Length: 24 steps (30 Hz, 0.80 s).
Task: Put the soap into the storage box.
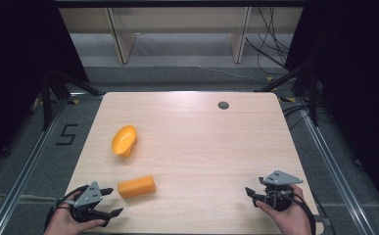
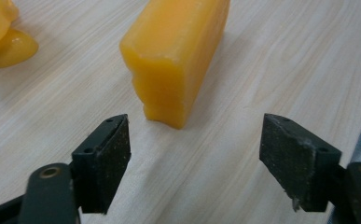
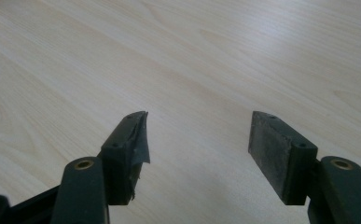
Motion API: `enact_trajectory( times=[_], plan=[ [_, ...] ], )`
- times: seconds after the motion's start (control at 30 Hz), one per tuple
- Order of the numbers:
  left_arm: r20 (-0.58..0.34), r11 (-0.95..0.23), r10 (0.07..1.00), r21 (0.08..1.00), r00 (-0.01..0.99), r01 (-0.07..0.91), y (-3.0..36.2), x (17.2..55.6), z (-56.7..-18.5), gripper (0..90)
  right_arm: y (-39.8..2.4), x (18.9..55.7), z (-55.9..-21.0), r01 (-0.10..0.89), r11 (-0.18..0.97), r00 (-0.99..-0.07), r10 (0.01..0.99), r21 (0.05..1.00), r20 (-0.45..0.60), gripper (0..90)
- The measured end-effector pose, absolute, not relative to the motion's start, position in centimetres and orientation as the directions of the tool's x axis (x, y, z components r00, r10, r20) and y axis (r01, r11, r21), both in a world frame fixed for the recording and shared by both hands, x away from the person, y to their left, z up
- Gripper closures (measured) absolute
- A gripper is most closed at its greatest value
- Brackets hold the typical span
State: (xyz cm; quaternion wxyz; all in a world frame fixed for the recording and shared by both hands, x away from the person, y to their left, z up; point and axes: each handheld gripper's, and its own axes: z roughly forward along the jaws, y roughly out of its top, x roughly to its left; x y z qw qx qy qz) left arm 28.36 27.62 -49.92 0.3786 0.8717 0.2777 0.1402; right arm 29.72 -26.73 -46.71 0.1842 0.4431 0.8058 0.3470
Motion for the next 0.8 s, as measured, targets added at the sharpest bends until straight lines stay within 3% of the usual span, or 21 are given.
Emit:
enact_trajectory(
  times=[0.2, 0.47, 0.8],
  plan=[
    [0.014, -0.527, 0.601, 0.759, 0.799, 0.383, 27.5, 28.2, -49.4, 27.3, -26.8, 29.7, -46.6, 0.554, 0.381, -0.558, 0.830, 0.740, -0.010, 40.6],
    [-0.014, -0.529, 0.607, 0.739, 0.794, 0.417, 26.7, 29.3, -48.3, 23.6, -26.7, 29.6, -46.5, 0.569, 0.371, -0.549, 0.836, 0.734, 0.002, 40.1],
    [0.077, -0.682, 0.519, 0.637, 0.851, 0.359, 24.0, 31.9, -46.0, 22.0, -26.7, 29.7, -46.7, 0.568, 0.380, -0.552, 0.834, 0.730, -0.005, 39.4]
  ],
)
